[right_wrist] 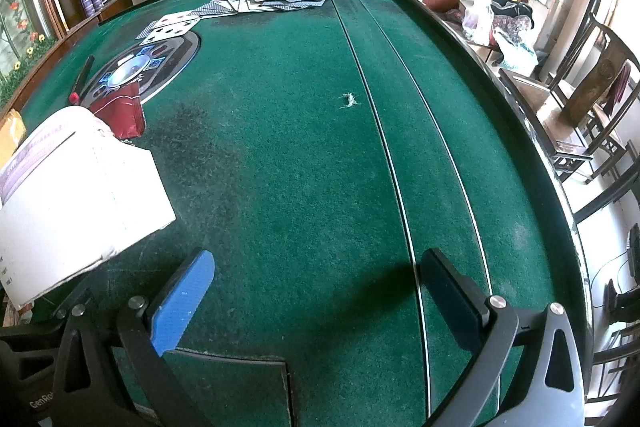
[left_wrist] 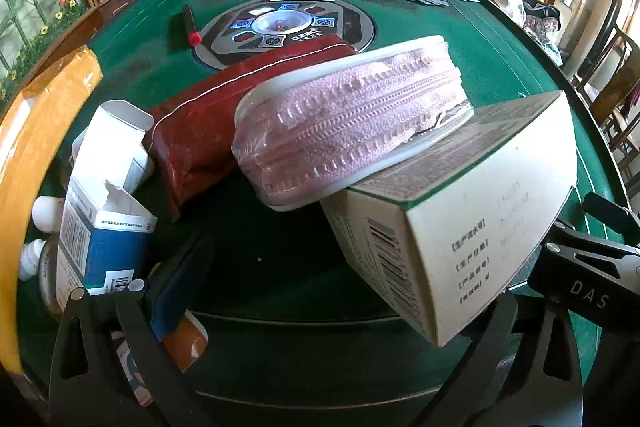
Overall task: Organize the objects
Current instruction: 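Grasp the white barcode label strip with the left gripper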
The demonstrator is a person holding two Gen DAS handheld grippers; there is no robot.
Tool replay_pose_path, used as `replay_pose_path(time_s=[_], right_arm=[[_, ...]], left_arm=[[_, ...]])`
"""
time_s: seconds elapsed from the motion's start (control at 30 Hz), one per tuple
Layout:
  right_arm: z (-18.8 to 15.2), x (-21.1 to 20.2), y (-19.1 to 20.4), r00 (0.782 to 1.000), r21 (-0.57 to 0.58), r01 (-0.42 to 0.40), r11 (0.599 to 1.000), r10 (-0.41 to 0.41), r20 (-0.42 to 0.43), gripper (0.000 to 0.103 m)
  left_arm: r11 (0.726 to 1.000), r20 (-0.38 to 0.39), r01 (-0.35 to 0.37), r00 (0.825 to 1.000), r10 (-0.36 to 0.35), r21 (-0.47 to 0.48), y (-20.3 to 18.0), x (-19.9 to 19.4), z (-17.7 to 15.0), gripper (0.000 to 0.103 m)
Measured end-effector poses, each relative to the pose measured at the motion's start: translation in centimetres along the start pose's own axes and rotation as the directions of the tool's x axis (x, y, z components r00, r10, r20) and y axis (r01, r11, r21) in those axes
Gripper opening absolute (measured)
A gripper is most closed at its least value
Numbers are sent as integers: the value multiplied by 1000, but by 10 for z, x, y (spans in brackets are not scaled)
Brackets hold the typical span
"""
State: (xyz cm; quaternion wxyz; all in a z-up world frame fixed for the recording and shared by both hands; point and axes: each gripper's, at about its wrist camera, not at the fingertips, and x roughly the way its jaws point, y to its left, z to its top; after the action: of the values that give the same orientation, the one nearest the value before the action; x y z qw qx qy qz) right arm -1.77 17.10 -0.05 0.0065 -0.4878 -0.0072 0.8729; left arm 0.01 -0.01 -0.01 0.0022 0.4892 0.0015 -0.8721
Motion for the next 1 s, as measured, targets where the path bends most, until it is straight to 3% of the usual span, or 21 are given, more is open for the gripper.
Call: replay_pose_path(time_s=[0.67,0.77,0.87,1.0], right_arm=[[2,3,1,1000,-25,-18,1000,18,-10,103],[-2,-7,-10,996,-14,-83,996,82,-46,103],[-6,-20,-19,992,8,-116,993,117,-53,103],[-17,-36,-31,989,23,-141,990,142,-38,103]], left_arm=[[1000,-15,-11,1000,10,-3,-1,0,0,103],[999,-97,3,995,1,38,0,-8,-2,103],[993,-59,49,997,-43,105,7,-44,-8,103],[983,-56,47,998,-38,175,28,-74,-22,103]])
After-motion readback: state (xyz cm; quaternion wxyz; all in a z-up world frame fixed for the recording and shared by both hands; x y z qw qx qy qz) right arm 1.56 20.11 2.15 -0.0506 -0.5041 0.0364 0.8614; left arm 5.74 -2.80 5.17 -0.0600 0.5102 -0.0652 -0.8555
